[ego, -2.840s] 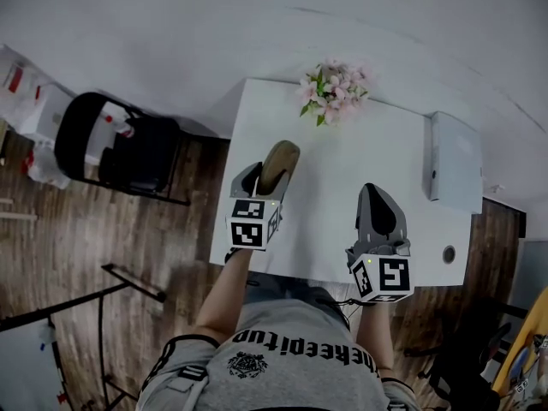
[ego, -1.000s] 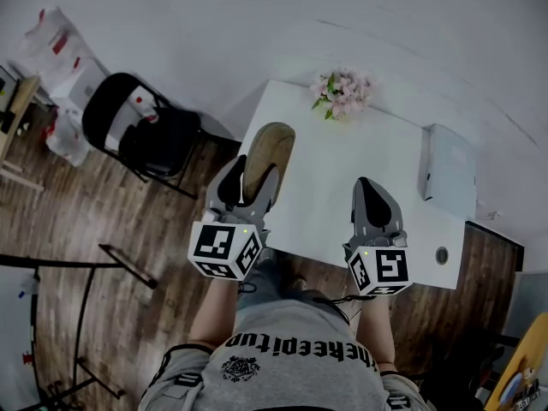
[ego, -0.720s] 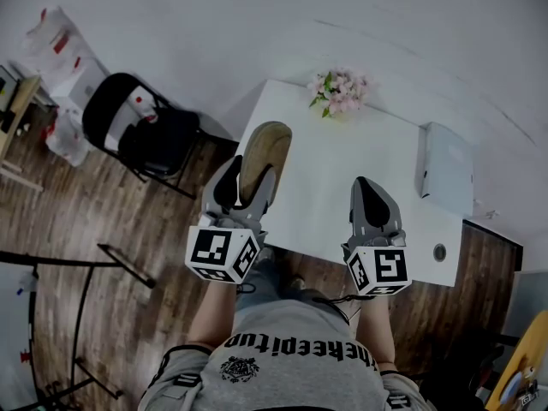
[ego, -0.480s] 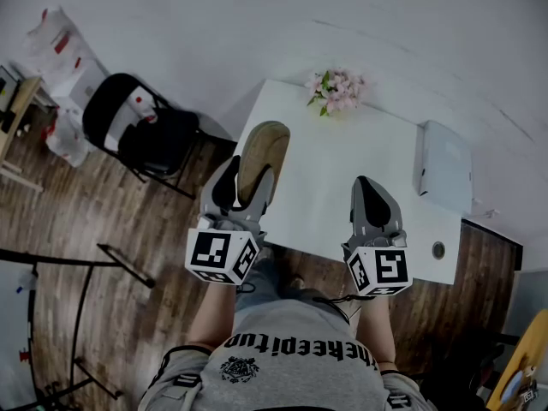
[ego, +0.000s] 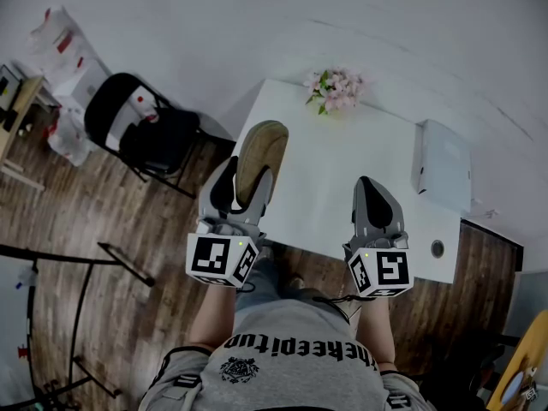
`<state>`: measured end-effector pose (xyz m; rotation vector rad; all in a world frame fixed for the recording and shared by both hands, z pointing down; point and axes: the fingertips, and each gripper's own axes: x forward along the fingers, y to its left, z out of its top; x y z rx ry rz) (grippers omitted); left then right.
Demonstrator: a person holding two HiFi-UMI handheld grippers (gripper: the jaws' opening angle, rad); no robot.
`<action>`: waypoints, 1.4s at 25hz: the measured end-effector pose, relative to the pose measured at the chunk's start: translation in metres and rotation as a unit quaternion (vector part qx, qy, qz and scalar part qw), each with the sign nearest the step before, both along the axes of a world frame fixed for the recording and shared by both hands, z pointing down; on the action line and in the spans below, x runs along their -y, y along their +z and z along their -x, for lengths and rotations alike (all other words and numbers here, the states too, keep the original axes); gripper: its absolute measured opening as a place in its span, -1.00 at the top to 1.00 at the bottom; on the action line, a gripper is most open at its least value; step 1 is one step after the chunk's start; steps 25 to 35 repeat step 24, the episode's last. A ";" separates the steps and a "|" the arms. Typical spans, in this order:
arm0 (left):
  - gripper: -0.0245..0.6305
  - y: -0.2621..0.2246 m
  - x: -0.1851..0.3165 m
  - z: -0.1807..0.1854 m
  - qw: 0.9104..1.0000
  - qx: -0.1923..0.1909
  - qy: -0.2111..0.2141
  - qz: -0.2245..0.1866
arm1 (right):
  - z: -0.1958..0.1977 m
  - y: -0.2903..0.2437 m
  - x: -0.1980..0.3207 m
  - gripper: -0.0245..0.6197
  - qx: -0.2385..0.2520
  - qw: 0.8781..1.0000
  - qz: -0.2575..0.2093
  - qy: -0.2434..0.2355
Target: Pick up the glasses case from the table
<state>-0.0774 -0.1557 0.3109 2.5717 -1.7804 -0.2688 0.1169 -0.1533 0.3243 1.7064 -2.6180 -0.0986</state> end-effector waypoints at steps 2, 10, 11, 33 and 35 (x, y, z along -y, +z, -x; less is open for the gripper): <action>0.15 -0.001 -0.002 0.000 1.000 0.003 -0.001 -0.003 | 0.000 0.000 -0.002 0.91 0.000 1.000 -0.002 -0.002; 0.15 -0.005 -0.006 -0.004 1.000 0.003 0.000 -0.005 | 0.000 0.002 -0.005 0.91 0.001 1.000 0.000 -0.008; 0.15 -0.005 -0.006 -0.004 1.000 0.004 -0.001 -0.005 | 0.000 0.002 -0.006 0.91 0.000 1.000 0.000 -0.008; 0.15 -0.005 -0.006 -0.011 1.000 0.007 -0.003 -0.007 | -0.006 0.003 -0.004 0.91 0.002 1.000 0.003 -0.011; 0.15 -0.005 -0.006 -0.011 1.000 0.007 -0.003 -0.007 | -0.006 0.003 -0.004 0.91 0.002 1.000 0.003 -0.011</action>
